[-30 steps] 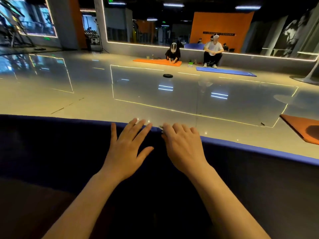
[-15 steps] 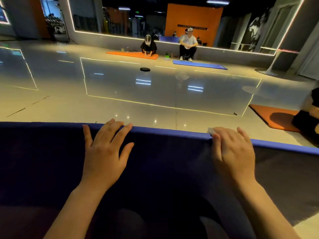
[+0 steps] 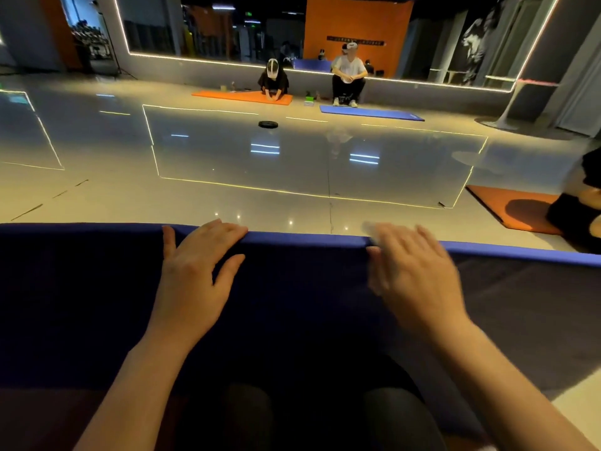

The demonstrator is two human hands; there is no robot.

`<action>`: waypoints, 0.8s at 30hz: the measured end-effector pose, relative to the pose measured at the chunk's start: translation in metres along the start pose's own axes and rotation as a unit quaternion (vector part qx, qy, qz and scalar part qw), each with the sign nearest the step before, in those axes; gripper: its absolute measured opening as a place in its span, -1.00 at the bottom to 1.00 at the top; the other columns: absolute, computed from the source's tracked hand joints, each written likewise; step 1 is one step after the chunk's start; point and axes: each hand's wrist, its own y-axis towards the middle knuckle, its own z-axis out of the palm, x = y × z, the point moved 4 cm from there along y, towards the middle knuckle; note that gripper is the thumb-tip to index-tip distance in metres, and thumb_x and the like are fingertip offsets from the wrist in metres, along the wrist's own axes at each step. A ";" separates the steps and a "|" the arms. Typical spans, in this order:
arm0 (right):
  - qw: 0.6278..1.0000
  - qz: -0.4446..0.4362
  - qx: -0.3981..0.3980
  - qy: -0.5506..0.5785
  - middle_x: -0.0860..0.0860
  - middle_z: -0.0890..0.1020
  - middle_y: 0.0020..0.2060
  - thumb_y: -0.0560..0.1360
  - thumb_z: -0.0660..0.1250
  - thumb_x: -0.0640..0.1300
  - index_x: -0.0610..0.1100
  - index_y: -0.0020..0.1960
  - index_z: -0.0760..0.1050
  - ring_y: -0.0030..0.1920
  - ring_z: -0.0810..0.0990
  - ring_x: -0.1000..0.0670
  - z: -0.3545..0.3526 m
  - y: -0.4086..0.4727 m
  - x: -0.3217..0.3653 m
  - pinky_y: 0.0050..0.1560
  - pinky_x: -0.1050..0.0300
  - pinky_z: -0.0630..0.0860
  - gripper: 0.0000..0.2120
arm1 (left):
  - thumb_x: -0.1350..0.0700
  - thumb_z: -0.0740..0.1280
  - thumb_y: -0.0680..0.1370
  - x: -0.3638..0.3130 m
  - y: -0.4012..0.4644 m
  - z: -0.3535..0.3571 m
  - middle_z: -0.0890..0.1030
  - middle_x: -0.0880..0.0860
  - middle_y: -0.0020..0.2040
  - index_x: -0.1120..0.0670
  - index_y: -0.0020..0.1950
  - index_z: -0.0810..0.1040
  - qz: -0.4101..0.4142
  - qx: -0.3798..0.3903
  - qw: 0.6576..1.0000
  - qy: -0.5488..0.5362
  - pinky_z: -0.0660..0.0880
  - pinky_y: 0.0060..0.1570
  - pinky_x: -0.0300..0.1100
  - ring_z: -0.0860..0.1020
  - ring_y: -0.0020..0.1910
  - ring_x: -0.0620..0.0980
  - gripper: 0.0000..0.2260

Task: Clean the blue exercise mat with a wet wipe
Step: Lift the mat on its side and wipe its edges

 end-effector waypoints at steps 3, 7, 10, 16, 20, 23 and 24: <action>0.999 0.051 0.002 -0.006 -0.09 0.63 0.10 0.64 -0.01 -0.01 -0.16 0.24 0.52 0.08 0.58 -0.16 -0.010 -0.015 -0.030 0.33 -0.09 0.29 -0.59 | 0.20 0.36 0.50 -0.003 -0.004 0.003 0.60 0.05 0.21 0.11 0.27 0.56 -0.004 -0.015 1.000 0.004 -0.03 0.47 0.25 0.47 0.29 0.00 -0.67; 0.992 0.102 -0.045 0.051 -0.09 0.66 -0.16 0.62 0.04 -0.06 -0.16 -0.04 0.57 -0.13 0.59 -0.19 -0.005 -0.004 -0.002 0.21 -0.02 0.29 -0.65 | 0.17 0.35 0.49 -0.005 -0.003 0.000 0.61 0.03 0.16 0.11 0.22 0.59 -0.011 -0.020 1.000 -0.012 -0.03 0.46 0.25 0.44 0.24 -0.09 -0.70; 0.991 0.055 -0.077 0.093 -0.06 0.65 -0.26 0.59 0.09 -0.09 -0.14 -0.11 0.58 -0.25 0.58 -0.15 0.005 0.009 0.068 0.11 0.02 0.34 -0.69 | 0.27 0.42 0.46 -0.006 0.000 -0.006 0.56 -0.09 0.12 0.08 0.18 0.60 -0.019 -0.015 0.999 -0.039 -0.05 0.47 0.21 0.43 0.18 -0.19 -0.70; 0.993 -0.067 -0.035 0.091 -0.06 0.65 -0.02 0.61 0.06 -0.04 -0.18 0.15 0.55 -0.07 0.60 -0.08 0.018 0.018 0.127 0.16 0.04 0.38 -0.65 | 0.32 0.43 0.46 -0.006 -0.006 -0.015 0.53 -0.16 0.12 0.06 0.17 0.60 0.006 -0.008 0.999 -0.049 -0.04 0.47 0.09 0.42 0.16 -0.27 -0.68; 0.997 -0.051 -0.050 0.019 -0.07 0.66 -0.07 0.59 0.09 -0.05 -0.15 0.15 0.57 -0.11 0.60 -0.16 0.009 0.007 0.054 0.09 0.00 0.36 -0.66 | 0.26 0.40 0.49 -0.007 -0.005 -0.010 0.61 -0.01 0.13 0.10 0.19 0.60 0.002 -0.013 1.000 -0.017 0.02 0.46 0.23 0.45 0.18 -0.16 -0.72; 0.997 0.057 -0.050 -0.019 -0.12 0.67 -0.07 0.64 0.04 -0.04 -0.17 0.13 0.57 -0.10 0.60 -0.22 -0.007 -0.007 -0.033 0.03 -0.07 0.38 -0.63 | 0.22 0.38 0.49 -0.007 -0.003 -0.004 0.62 0.06 0.13 0.13 0.19 0.59 -0.003 -0.016 1.000 -0.003 0.02 0.46 0.27 0.46 0.17 -0.09 -0.73; 0.995 0.083 -0.048 -0.022 -0.14 0.67 -0.04 0.64 0.01 -0.03 -0.19 0.14 0.56 -0.07 0.59 -0.23 -0.011 -0.012 -0.056 0.05 -0.08 0.39 -0.60 | 0.21 0.38 0.49 -0.007 -0.002 -0.003 0.63 0.07 0.13 0.14 0.19 0.60 -0.005 -0.019 1.000 0.001 0.02 0.46 0.28 0.47 0.16 -0.07 -0.73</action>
